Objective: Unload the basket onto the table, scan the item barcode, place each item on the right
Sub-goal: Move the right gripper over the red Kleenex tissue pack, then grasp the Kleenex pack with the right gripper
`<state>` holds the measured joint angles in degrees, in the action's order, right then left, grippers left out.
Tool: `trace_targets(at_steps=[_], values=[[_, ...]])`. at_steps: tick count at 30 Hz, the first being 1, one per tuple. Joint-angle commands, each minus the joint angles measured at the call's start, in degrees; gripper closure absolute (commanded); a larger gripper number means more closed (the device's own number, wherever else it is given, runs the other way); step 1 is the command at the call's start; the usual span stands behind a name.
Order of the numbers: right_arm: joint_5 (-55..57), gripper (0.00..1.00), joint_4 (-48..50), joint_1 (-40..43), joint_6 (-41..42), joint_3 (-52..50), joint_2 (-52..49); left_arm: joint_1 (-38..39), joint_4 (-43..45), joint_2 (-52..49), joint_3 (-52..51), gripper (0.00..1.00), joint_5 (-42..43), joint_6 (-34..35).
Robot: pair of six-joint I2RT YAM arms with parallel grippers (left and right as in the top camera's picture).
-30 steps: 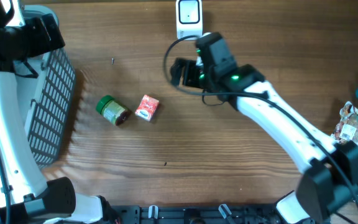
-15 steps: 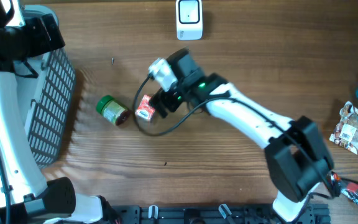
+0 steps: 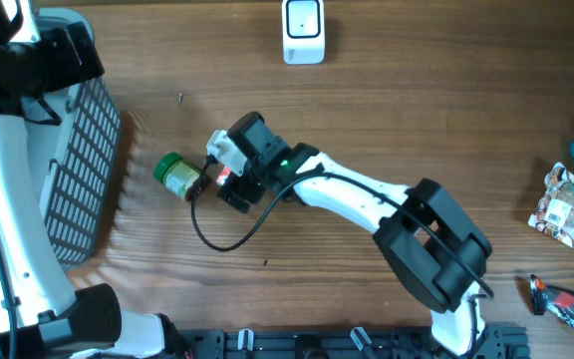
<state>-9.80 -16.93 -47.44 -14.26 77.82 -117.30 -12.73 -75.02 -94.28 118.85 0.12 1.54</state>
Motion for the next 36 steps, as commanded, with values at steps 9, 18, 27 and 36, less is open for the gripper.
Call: trace_targets(at_steps=[9,18,27,36], values=[[7.41,0.00,4.46,-1.05,-2.32,1.64,-5.14,-0.20,0.15,0.04,0.57,0.00,0.26,-0.92],[8.41,0.00,-10.29,-1.05,-5.35,16.37,-5.07,-0.20,0.15,0.04,0.57,0.00,0.26,-0.92],[0.70,0.00,-16.68,-0.92,-11.32,16.94,-5.27,-0.20,0.15,0.04,0.57,0.00,0.26,-0.92],[-0.33,0.00,-15.63,-0.92,-14.95,16.94,-10.69,-0.20,0.15,0.04,0.57,0.00,0.28,-0.92]])
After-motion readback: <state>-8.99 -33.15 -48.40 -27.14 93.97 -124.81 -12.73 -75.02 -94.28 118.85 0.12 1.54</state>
